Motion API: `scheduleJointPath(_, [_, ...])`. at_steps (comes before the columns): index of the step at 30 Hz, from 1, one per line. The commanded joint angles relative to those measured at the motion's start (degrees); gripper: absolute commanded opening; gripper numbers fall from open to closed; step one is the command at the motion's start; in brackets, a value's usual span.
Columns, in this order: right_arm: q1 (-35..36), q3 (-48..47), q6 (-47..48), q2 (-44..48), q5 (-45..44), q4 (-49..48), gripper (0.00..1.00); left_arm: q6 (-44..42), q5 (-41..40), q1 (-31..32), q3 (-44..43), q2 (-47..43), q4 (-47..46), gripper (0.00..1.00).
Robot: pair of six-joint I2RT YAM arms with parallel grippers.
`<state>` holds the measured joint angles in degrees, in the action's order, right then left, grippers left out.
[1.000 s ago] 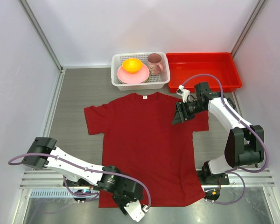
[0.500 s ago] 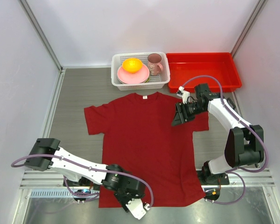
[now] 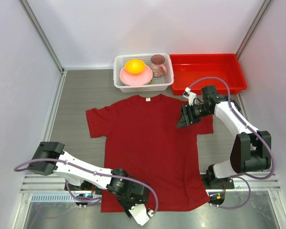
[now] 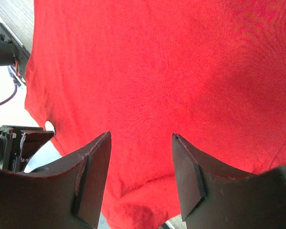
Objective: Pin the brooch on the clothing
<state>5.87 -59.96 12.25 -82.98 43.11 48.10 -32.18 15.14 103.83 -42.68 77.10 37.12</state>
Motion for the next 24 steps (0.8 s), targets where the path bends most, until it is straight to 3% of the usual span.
scheduleJointPath(1, [-0.3, -0.9, -0.6, 0.7, 1.6, -0.1, 0.59, -1.3, 1.7, -0.1, 0.0, -0.2, -0.3, 0.56])
scheduleJointPath(20, [-0.9, -0.9, -1.2, 1.0, 1.6, -0.2, 0.59, -2.1, 0.6, -0.1, 1.3, 2.9, -1.7, 0.57])
scheduleJointPath(24, [-1.1, -0.4, -1.1, 1.7, 1.4, -0.2, 0.59, -2.1, 0.2, -0.2, 1.6, 3.1, -2.4, 0.53])
